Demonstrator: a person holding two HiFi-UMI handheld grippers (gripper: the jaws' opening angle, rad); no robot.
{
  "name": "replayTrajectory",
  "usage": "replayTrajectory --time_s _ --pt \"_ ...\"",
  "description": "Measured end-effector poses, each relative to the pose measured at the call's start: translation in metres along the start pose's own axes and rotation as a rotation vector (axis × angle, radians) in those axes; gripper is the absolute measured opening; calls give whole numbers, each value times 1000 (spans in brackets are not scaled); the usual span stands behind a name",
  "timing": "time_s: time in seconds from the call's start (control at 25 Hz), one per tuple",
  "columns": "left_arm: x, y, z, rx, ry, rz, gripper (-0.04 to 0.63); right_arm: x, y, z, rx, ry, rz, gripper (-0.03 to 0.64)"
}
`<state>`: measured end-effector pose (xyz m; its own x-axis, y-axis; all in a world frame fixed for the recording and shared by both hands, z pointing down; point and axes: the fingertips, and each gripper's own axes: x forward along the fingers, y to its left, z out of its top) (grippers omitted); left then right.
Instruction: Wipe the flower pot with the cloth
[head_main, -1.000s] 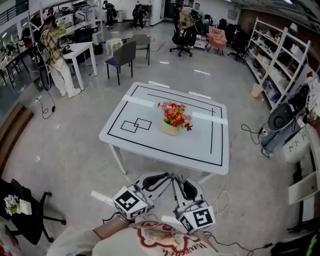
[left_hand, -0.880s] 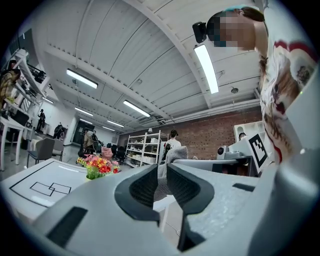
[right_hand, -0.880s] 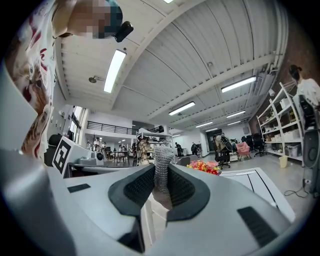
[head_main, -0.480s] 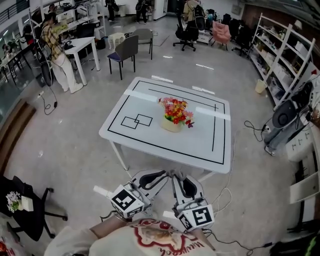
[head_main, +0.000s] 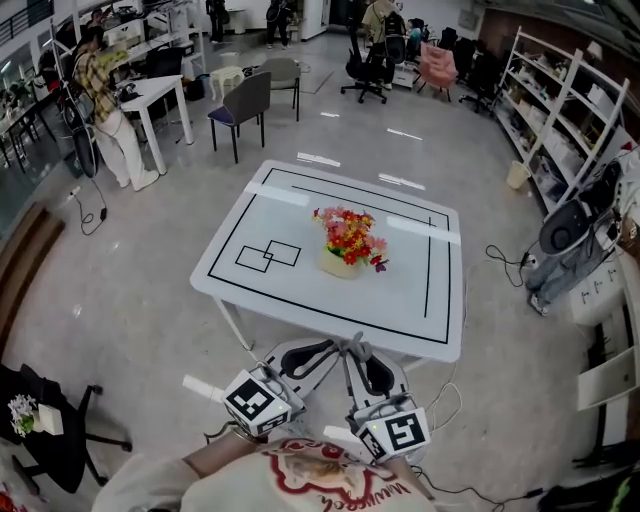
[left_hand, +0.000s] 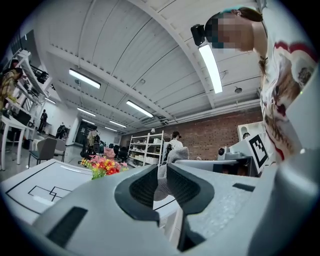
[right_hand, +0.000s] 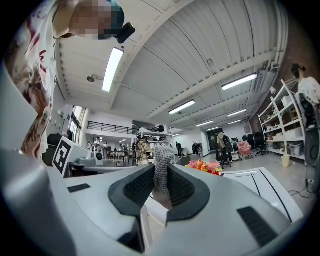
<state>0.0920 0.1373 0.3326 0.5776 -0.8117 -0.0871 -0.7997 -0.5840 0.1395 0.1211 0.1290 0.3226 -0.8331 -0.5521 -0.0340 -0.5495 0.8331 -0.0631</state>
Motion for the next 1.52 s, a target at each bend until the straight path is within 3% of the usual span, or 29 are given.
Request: replayTrajectory --time_s 0.36,0.96,1.52 --pt "48 64 14 3 -11 -19 61 60 -44 11 -19 -7 -13 63" --pt "137 166 45 24 -26 -117 61 162 -133 35 -33 -51 -92 63" --pt "175 230 62 -15 -39 -176 61 228 -171 47 19 -65 -90 63"
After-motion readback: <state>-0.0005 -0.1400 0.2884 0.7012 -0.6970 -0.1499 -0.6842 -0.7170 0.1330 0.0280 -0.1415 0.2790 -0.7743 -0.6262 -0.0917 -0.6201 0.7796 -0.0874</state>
